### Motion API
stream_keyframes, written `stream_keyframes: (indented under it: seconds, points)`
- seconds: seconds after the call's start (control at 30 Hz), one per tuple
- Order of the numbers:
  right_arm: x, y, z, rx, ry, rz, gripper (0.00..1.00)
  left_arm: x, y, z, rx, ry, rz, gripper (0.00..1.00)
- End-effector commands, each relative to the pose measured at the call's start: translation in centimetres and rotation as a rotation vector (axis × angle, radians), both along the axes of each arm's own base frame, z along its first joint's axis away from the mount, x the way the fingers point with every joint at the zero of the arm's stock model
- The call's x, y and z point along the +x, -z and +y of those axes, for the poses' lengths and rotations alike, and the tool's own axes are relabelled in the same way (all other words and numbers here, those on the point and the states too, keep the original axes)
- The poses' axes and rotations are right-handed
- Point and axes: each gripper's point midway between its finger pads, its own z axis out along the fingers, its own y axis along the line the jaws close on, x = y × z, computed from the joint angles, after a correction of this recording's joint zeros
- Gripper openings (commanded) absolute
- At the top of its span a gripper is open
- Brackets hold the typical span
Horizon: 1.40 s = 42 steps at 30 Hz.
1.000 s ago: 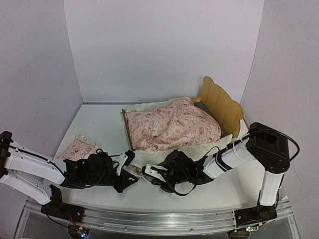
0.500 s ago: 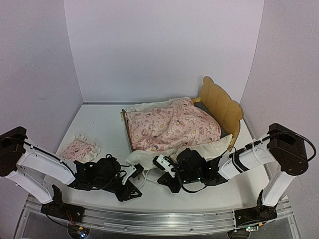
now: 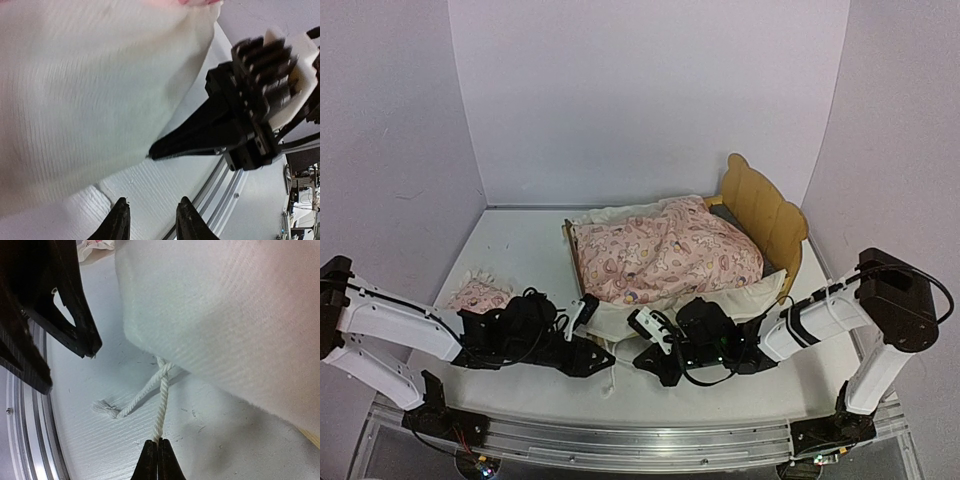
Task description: Set up the pet bed
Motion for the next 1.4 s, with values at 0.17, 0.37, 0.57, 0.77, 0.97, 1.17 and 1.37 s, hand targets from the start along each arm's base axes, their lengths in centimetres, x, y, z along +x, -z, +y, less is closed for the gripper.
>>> stream_keyframes:
  seconds: [0.17, 0.37, 0.57, 0.77, 0.97, 1.17, 1.37]
  points:
    - [0.6, -3.1, 1.1, 0.102, -0.018, -0.071, 0.00, 4.6, -1.6, 0.2, -0.040, -0.384, 0.103, 0.32]
    - [0.6, -3.5, 1.5, 0.134, -0.022, -0.072, 0.00, 5.1, -1.0, -1.0, 0.029, -0.469, 0.101, 0.34]
    - [0.2, -4.1, 1.5, 0.167, -0.036, -0.066, 0.00, 5.7, 0.1, -0.3, 0.133, -0.633, 0.086, 0.38]
    - [0.2, -4.8, 0.0, 0.185, 0.016, -0.073, 0.00, 5.1, 0.3, -1.5, 0.199, -0.683, 0.094, 0.38]
    - [0.2, -4.4, -0.8, 0.185, 0.034, -0.080, 0.00, 4.9, 0.6, -0.7, 0.182, -0.741, 0.140, 0.41]
    - [-0.3, -4.9, 0.0, 0.211, -0.004, -0.066, 0.00, 5.6, 0.2, -0.3, 0.136, -0.816, 0.173, 0.38]
    - [-0.6, -5.5, 0.2, 0.230, -0.027, -0.071, 0.00, 6.3, 0.4, -0.4, 0.119, -0.852, 0.178, 0.33]
